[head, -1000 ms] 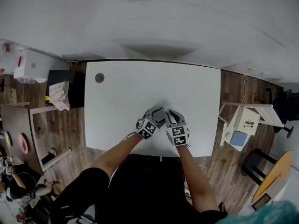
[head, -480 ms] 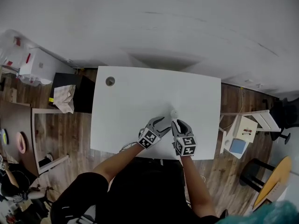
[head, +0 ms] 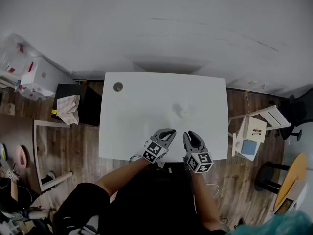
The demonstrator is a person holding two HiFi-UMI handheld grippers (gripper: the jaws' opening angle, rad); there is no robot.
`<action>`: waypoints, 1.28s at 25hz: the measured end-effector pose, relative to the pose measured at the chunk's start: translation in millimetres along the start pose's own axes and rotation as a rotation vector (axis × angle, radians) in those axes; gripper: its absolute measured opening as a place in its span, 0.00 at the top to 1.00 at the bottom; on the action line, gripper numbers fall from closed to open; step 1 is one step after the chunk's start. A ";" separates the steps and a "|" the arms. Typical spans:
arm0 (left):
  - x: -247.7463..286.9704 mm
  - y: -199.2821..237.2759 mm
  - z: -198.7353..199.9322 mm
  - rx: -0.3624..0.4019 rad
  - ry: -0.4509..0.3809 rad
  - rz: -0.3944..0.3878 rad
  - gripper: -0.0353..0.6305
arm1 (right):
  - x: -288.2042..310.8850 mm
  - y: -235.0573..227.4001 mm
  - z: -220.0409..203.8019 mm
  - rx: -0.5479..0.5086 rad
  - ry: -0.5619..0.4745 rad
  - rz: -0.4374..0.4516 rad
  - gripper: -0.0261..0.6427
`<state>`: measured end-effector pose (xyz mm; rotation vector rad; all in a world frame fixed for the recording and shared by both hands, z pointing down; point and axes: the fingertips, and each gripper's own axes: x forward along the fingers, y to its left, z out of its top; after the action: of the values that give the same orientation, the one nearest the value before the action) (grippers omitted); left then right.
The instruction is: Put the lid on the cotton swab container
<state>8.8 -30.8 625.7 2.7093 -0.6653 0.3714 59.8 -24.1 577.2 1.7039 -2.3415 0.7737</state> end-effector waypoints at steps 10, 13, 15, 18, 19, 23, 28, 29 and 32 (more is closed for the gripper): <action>-48.8 -73.7 33.1 -0.014 -0.095 -0.113 0.93 | -75.3 40.8 33.4 -0.073 -0.202 -0.140 0.86; -56.4 -92.0 40.1 0.001 -0.112 -0.111 0.93 | -101.3 44.9 30.4 -0.089 -0.232 -0.188 0.90; -59.4 -100.1 47.5 -0.010 -0.122 -0.091 0.93 | -114.5 47.7 29.3 -0.093 -0.236 -0.188 0.90; -64.4 -114.9 59.7 -0.032 -0.140 -0.048 0.93 | -136.2 53.6 30.7 -0.132 -0.261 -0.186 0.90; -67.3 -122.3 66.0 -0.034 -0.153 -0.036 0.93 | -145.9 55.7 33.7 -0.161 -0.282 -0.194 0.90; -84.4 -158.9 95.6 0.003 -0.220 0.023 0.93 | -183.5 62.4 41.5 -0.230 -0.309 -0.200 0.90; -96.6 -219.3 106.3 0.037 -0.271 0.120 0.93 | -233.5 59.1 29.5 -0.217 -0.276 -0.174 0.91; -97.7 -229.6 102.8 0.039 -0.266 0.135 0.93 | -241.3 59.2 24.8 -0.227 -0.274 -0.172 0.91; -104.2 -260.1 95.6 0.050 -0.270 0.179 0.93 | -265.7 59.8 9.3 -0.240 -0.269 -0.157 0.91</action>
<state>62.2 193.5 440.1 2.7818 -0.9890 0.0622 98.4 209.7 442.8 1.9518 -2.3094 0.2372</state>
